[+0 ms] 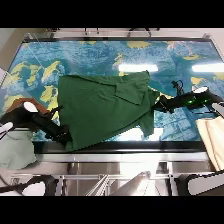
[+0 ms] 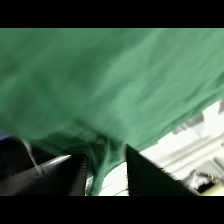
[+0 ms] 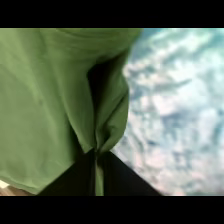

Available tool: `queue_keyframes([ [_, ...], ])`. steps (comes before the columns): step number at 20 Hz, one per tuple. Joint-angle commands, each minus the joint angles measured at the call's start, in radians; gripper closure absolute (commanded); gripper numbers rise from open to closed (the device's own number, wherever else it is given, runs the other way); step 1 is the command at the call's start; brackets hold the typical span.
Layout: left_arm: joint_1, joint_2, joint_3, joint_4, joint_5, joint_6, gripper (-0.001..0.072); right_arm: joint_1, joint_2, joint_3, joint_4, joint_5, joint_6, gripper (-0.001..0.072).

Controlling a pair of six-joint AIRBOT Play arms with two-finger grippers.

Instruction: Fold the shirts.

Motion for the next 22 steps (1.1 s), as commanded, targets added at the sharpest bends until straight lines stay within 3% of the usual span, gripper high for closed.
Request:
queue_keyframes([
  [1, -0.036, -0.087, 0.073, 0.005, 0.149, 0.012, 0.0686, -0.006, 0.001, 0.005, 0.049, 0.019, -0.038, 0.0687],
  [5, 0.028, 0.01, 0.134, -0.001, 0.153, 0.009, 0.0682, -0.08, 0.048, 0.007, 0.05, 0.121, -0.037, 0.0687],
  [8, 0.144, 0.162, 0.206, -0.178, 0.098, 0.048, 0.0681, -0.158, 0.148, 0.007, 0.117, 0.225, -0.037, 0.0687],
  [10, 0.219, 0.282, 0.282, -0.371, 0.042, 0.097, 0.0681, -0.198, 0.262, 0.007, 0.303, 0.302, -0.095, 0.0687],
  [14, 0.332, 0.506, 0.516, -0.758, -0.05, 0.185, 0.0681, -0.236, 0.592, 0.009, 0.919, 0.354, -0.31, 0.0687],
  [16, 0.377, 0.586, 0.669, -0.827, -0.047, 0.187, 0.068, -0.241, 0.786, 0.035, 1.07, 0.235, -0.407, 0.0687],
  [18, 0.428, 0.655, 0.811, -0.829, -0.007, 0.187, 0.0679, -0.244, 0.966, 0.08, 1.066, 0.032, -0.499, 0.0686],
  [22, 0.502, 0.693, 1.015, -0.753, 0.066, 0.203, 0.0678, -0.244, 1.204, 0.129, 0.779, -0.359, -0.549, 0.0686],
])
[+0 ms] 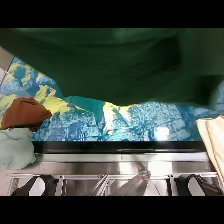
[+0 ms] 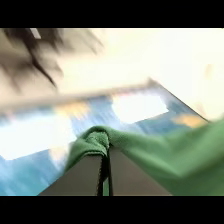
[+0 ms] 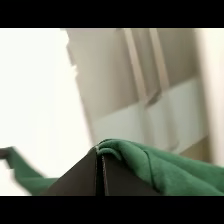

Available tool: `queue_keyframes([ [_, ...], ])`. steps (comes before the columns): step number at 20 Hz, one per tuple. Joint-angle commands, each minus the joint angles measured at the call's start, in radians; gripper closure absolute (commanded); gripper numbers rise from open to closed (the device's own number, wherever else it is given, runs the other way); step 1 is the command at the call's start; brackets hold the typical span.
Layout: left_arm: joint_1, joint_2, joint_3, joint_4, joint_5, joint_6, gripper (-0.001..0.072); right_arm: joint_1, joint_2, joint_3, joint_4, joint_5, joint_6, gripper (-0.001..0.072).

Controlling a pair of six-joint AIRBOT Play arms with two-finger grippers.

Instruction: Fold the shirts.

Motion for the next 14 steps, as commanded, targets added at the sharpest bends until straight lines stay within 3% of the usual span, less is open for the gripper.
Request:
queue_keyframes([
  [1, 0.038, 0.013, 0.184, 0.018, 0.037, 0.013, 0.0678, -0.003, 0.185, 0.03, -0.183, -0.303, -0.05, 0.0686],
  [4, -0.093, -0.118, 0.257, 0.032, -0.036, 0.013, 0.0678, 0.009, 0.108, 0.029, -0.297, -0.192, 0.048, 0.0686],
  [7, -0.266, -0.262, 0.239, 0.223, -0.038, 0.012, 0.0678, 0.126, -0.088, 0.022, -0.382, -0.123, 0.063, 0.0686],
  [11, -0.384, -0.474, 0.084, 0.479, 0.042, 0.014, 0.0678, 0.31, -0.402, 0.022, -0.544, -0.273, 0.063, 0.0686],
  [14, -0.376, -0.679, 0.023, 0.494, 0.156, 0.032, 0.0675, 0.388, -0.639, 0.023, -0.563, -0.478, 0.04, 0.0686],
])
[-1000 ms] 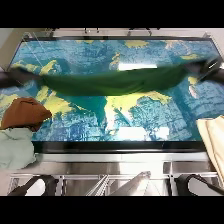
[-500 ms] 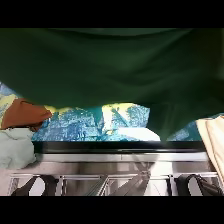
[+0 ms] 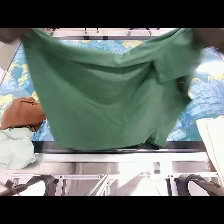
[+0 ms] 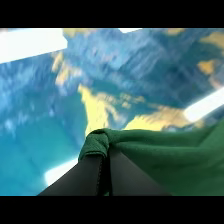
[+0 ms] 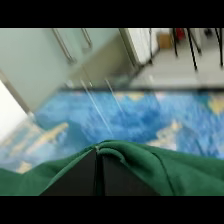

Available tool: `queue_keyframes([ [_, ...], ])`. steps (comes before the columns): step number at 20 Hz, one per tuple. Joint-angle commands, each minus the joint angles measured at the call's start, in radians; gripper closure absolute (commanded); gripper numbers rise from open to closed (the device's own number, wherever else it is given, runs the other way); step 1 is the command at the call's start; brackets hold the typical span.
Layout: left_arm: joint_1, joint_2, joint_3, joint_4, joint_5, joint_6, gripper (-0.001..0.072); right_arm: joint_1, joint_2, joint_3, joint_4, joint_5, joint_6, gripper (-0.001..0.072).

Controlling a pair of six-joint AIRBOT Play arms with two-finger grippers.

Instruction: Fold the shirts.

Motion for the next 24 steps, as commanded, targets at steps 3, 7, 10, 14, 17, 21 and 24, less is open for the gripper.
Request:
queue_keyframes([
  [3, -0.01, -0.38, 0.046, 0.077, 0.082, 0.015, 0.0659, 0.102, -0.38, 0.002, -0.016, -0.347, -0.014, 0.0659],
  [7, 0.027, -0.527, 0.241, 0.08, 0.071, -0.006, 0.0, 0.025, -0.382, 0.004, 0.02, -0.302, -0.014, 0.0253],
  [10, 0.1, -0.526, 0.342, 0.088, -0.059, -0.072, 0.0003, -0.113, -0.321, 0.004, -0.067, -0.019, 0.066, 0.0253],
  [14, 0.213, -0.434, 0.161, 0.087, -0.277, -0.128, 0.0146, -0.307, -0.31, -0.02, -0.389, 0.308, 0.297, 0.0254],
  [17, 0.273, -0.301, -0.167, 0.087, -0.254, -0.107, 0.0146, -0.4, -0.31, -0.135, -0.513, 0.386, 0.349, 0.0254],
  [21, 0.307, -0.164, -0.567, 0.087, -0.148, -0.072, 0.0146, -0.421, -0.362, -0.257, -0.522, 0.391, 0.354, 0.0255],
  [24, 0.287, -0.148, -0.715, 0.087, -0.073, -0.07, 0.0146, -0.373, -0.438, -0.263, -0.52, 0.392, 0.395, 0.0256],
])
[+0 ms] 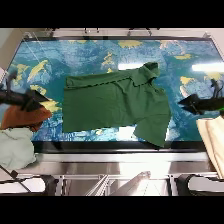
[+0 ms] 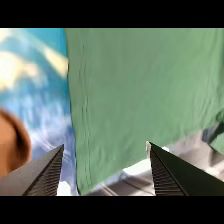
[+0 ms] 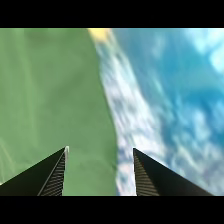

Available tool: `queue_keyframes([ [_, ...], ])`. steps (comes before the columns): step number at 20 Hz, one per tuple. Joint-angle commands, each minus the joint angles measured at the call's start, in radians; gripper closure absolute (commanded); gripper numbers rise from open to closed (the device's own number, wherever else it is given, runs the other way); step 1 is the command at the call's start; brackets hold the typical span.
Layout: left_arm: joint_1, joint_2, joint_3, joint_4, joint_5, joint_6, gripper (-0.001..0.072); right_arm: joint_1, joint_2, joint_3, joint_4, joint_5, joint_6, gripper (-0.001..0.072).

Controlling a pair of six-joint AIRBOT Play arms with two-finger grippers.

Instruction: Fold the shirts.

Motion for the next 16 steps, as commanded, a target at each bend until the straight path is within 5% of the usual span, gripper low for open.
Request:
queue_keyframes([
  [1, -0.019, 0.039, -0.207, 0.0, 0.104, 0.011, 0.0146, 0.041, -0.075, -0.029, -0.017, 0.023, 0.046, 0.0256],
  [7, -0.136, 0.014, -0.288, 0.001, 0.275, -0.05, 0.0146, 0.182, -0.156, -0.024, 0.013, -0.003, 0.086, 0.0257],
  [13, -0.2, -0.186, -0.18, 0.001, 0.119, -0.08, 0.0146, 0.232, -0.162, -0.024, 0.044, -0.029, 0.075, 0.0257],
  [15, -0.229, -0.239, -0.136, 0.0, 0.05, -0.079, 0.0315, 0.229, -0.162, -0.024, 0.043, -0.029, 0.074, 0.0257],
  [16, -0.242, -0.255, -0.117, 0.001, 0.027, -0.079, 0.0339, 0.225, -0.162, -0.024, 0.043, -0.029, 0.07, 0.0257],
])
